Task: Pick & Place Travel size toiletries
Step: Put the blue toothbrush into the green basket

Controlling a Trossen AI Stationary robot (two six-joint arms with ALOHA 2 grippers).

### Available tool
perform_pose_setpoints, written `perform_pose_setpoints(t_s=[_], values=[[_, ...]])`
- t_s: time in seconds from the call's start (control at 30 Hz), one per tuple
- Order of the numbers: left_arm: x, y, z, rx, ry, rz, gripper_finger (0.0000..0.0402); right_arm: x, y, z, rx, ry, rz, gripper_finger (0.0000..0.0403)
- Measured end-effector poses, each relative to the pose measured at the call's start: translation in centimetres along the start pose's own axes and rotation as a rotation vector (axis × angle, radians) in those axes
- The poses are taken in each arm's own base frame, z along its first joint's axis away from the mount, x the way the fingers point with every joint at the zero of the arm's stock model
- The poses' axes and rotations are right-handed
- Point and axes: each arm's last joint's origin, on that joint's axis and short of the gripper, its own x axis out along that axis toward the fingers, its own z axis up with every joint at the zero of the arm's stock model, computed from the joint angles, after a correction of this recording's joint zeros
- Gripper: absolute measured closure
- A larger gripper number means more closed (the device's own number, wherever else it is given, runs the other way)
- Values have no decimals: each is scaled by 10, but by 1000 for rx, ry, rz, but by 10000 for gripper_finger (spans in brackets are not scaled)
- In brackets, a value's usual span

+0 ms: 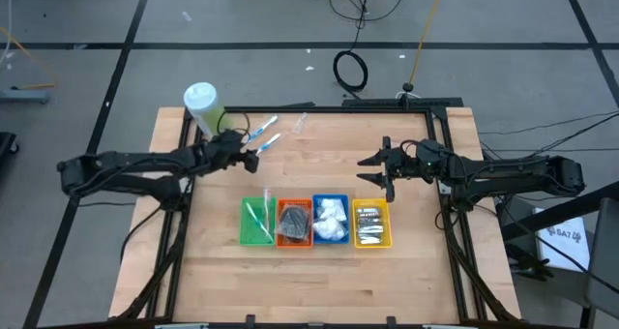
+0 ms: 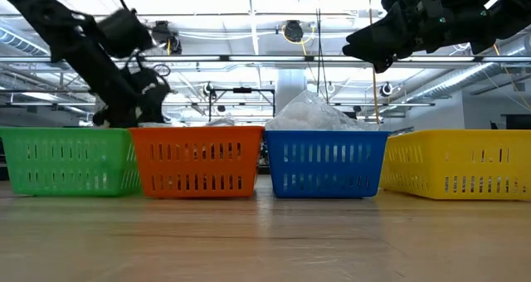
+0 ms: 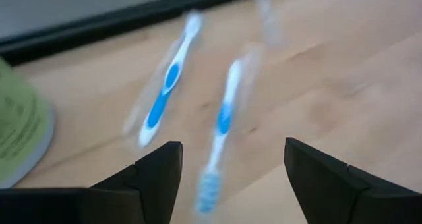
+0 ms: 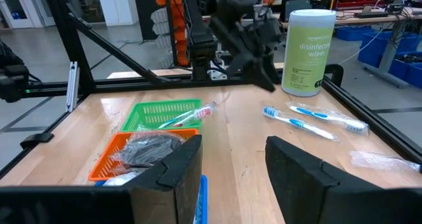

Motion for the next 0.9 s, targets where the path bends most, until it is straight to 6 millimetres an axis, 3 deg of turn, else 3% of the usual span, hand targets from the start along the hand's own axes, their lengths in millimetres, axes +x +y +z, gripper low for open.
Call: perform_pose_setpoints(t_s=[0.37, 0.9], values=[[40, 5, -21, 84, 169, 78, 135, 0, 0, 0, 0, 0, -1, 248], [59, 15, -32, 107, 264, 122, 172, 0, 0, 0, -1, 1, -4, 248]])
